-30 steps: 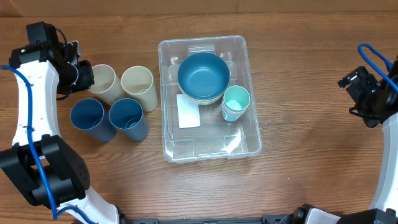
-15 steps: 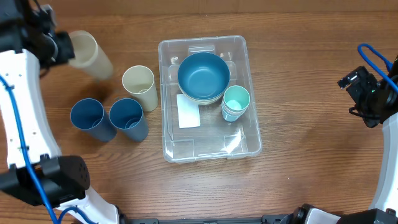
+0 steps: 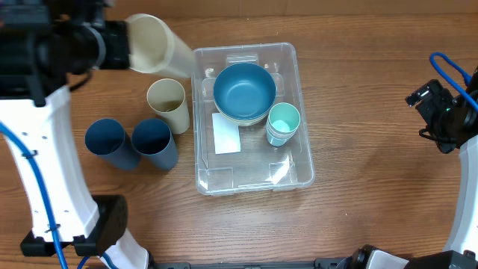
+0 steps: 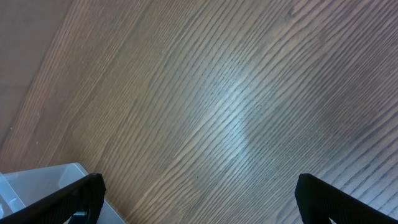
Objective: Pack container
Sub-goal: 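Carry the beige cup into the bin's centre and release it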
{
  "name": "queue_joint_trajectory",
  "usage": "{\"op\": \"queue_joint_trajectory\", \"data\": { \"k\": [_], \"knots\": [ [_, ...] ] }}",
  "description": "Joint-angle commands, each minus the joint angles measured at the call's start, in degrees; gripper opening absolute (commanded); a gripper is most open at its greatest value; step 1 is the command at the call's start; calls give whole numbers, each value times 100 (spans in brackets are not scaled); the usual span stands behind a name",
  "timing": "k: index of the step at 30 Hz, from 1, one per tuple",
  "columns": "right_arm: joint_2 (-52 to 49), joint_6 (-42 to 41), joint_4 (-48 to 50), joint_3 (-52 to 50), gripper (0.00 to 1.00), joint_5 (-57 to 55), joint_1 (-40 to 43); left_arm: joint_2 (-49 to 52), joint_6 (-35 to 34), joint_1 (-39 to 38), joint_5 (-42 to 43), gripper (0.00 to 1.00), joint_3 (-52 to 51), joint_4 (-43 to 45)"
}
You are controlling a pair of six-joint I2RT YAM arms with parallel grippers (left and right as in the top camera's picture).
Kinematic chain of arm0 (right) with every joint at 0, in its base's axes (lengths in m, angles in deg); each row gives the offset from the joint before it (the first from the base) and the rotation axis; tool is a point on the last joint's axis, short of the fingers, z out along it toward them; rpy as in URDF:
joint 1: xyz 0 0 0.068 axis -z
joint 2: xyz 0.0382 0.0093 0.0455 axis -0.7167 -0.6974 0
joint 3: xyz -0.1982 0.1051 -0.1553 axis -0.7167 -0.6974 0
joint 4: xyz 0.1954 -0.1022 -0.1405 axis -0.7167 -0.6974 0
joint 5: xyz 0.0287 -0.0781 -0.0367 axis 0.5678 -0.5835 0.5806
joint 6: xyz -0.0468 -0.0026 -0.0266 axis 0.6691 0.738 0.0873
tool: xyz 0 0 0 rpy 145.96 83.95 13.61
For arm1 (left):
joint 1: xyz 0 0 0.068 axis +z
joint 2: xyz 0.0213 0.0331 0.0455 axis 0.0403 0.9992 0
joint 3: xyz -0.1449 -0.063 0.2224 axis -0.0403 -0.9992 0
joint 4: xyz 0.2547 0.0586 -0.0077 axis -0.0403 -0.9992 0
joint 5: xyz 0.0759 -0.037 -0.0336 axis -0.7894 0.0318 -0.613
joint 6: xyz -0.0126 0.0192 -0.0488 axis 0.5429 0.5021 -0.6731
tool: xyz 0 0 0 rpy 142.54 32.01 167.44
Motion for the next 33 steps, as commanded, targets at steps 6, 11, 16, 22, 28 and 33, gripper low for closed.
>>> {"op": "queue_joint_trajectory", "data": {
  "k": [6, 11, 16, 22, 28, 33],
  "knots": [
    [-2, -50, 26, 50, 100, 9, 15, -87, -22, -1355, -90, 4, -264, 0],
    [-2, -50, 26, 50, 100, 9, 15, -87, -59, -2020, -435, 4, -942, -2],
    [-2, -50, 26, 50, 100, 9, 15, -85, -98, -2347, -1228, 4, -1687, 0],
    [-2, -50, 26, 50, 100, 9, 15, -81, -33, -2511, -1182, 4, -2747, 586],
    [-2, -50, 26, 50, 100, 9, 15, -81, -76, -2752, -1145, 4, -4074, 1486],
    [-2, -50, 26, 50, 100, 9, 15, -81, -11, -2837, -1145, 4, -4669, 2065]
  ]
}}
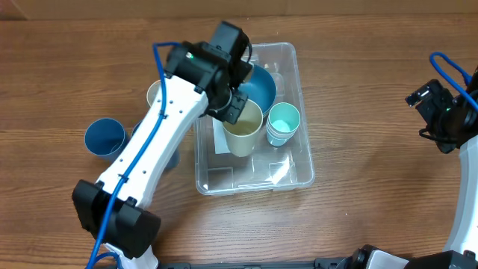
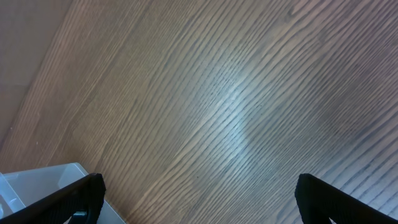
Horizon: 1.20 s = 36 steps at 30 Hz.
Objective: Pack container
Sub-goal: 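Carry the beige cup into the bin's centre and release it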
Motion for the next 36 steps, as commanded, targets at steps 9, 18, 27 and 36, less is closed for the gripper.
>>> {"op": "queue_joint_trajectory", "data": {
  "k": [9, 18, 27, 36],
  "knots": [
    [-2, -52, 22, 50, 100, 9, 15, -81, 188, -92, -68, 4, -837, 1071],
    [-2, -52, 22, 50, 100, 9, 15, -81, 186, -101, -57, 11, -1099, 1480],
    [-2, -52, 20, 50, 100, 9, 15, -319, 203, -79, -61, 46, -168, 1084],
    [-2, -52, 20, 50, 100, 9, 15, -859, 201, 551, -688, 58, 1746, -249]
  ]
}}
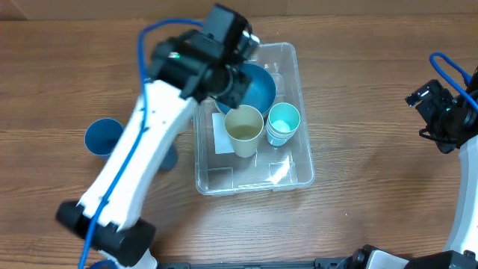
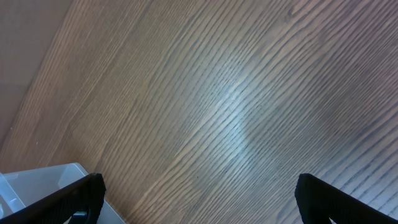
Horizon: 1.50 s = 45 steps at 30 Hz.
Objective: Pack container
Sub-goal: 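Carry the beige cup into the bin's centre and release it, then return the left gripper to the second beige cup and grasp it, then carry the second beige cup over the bin and drop it into the first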
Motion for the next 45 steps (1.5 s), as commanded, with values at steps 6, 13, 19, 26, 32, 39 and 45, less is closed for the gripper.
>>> {"op": "queue_joint_trajectory", "data": {
  "k": [6, 13, 19, 26, 32, 39, 45],
  "knots": [
    [-2, -48, 24, 50, 100, 7, 17, -498, -199, 2199, 101, 60, 437, -638],
    [-2, -48, 22, 50, 100, 7, 15, 219, 505, 3112, 1226, 55, -111, -621],
    [-2, -48, 24, 50, 100, 7, 15, 962, 756, 3053, 1237, 54, -247, -529],
    [-2, -48, 24, 50, 100, 7, 15, 1611, 758, 3012, 1231, 47, -247, -525],
    [-2, -48, 24, 50, 100, 7, 15, 1996, 758, 2957, 1226, 39, -249, -365],
    [-2, -48, 24, 50, 100, 7, 15, 2037, 588, 2966, 1023, 4, -205, -278],
    [-2, -48, 24, 50, 100, 7, 15, 1561, 92, 3060, 446, 4, 264, -313]
  ]
}}
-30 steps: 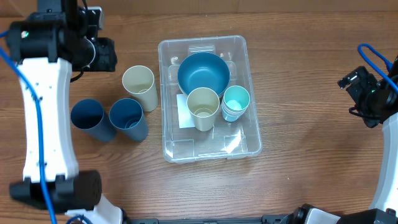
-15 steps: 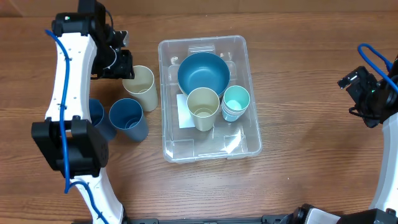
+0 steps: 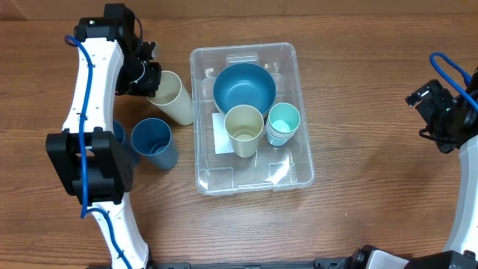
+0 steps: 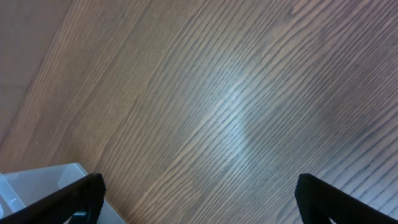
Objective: Pack container
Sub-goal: 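Carry the second beige cup over the bin and drop it into the first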
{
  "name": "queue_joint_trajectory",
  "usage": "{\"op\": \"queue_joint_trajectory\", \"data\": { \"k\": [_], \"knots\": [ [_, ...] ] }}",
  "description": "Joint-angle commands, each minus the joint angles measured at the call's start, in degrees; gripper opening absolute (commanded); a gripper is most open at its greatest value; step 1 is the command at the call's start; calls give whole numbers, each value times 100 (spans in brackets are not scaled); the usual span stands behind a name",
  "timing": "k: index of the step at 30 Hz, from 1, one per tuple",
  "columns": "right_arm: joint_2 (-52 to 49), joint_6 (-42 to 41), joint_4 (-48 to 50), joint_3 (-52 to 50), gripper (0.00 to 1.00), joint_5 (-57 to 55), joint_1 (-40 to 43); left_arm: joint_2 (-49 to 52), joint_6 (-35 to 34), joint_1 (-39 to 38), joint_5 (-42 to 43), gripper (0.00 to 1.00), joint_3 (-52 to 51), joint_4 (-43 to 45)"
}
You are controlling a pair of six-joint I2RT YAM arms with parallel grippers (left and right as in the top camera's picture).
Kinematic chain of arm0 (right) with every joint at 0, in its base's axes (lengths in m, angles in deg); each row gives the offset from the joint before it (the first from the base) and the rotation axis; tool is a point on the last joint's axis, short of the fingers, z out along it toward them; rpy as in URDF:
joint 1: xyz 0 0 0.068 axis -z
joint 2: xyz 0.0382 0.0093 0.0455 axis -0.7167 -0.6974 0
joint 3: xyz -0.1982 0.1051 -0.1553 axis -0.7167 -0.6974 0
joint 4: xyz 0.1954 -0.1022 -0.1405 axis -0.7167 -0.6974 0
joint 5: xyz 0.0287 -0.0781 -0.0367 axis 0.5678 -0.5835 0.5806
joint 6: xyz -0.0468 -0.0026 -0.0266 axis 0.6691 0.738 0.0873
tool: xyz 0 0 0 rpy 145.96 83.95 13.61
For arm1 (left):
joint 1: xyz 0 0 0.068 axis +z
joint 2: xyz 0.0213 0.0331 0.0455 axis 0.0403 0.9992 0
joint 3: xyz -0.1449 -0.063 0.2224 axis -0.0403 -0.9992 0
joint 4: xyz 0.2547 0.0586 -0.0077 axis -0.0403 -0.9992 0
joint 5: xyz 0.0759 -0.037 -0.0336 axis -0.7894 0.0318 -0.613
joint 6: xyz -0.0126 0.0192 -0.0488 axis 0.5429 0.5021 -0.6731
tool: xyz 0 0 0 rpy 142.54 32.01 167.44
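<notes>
The clear plastic container [image 3: 302, 161] in the middle of the table holds a blue bowl [image 3: 244, 88], a cream cup [image 3: 244, 128], a stack of teal cups [image 3: 283, 123] and a white card [image 3: 222, 138]. Left of it, my left gripper [image 3: 148, 81] is shut on the rim of a second cream cup [image 3: 175, 100], which is tilted. A blue cup [image 3: 154, 143] stands nearer the front, and another blue cup [image 3: 118, 132] is half hidden behind my left arm. My right gripper [image 4: 199, 199] is open over bare wood far to the right, with nothing between its fingers.
In the right wrist view, a corner of the container [image 4: 37, 180] shows at the lower left. The right arm [image 3: 447, 112] sits at the table's right edge. Wooden tabletop lies between it and the container.
My left gripper was above the container near the blue bowl. Now it is left of the container, shut on the second cream cup, which has tipped over. The right arm has not moved.
First my left gripper held a tilted cream cup at the container's upper left. Then it had that cup down inside, beside the teal cups. Then the cup stood free in the container with the gripper above. Now the gripper holds the other cream cup outside.
</notes>
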Motion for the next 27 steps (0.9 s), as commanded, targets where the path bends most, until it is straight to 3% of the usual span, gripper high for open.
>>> {"op": "queue_joint_trajectory", "data": {
  "k": [1, 11, 19, 27],
  "knots": [
    [0, -50, 24, 50, 100, 7, 15, -601, -299, 66, -308, 4, 581, -9],
    [0, -50, 24, 50, 100, 7, 15, -2083, -448, -525, 70, 4, 2002, -433],
    [0, -50, 22, 50, 100, 7, 15, -2485, -306, -1705, 103, 4, 2041, -1534],
    [0, -50, 24, 50, 100, 7, 17, -2483, -352, -2096, 225, 4, 1919, -1569]
  ]
}}
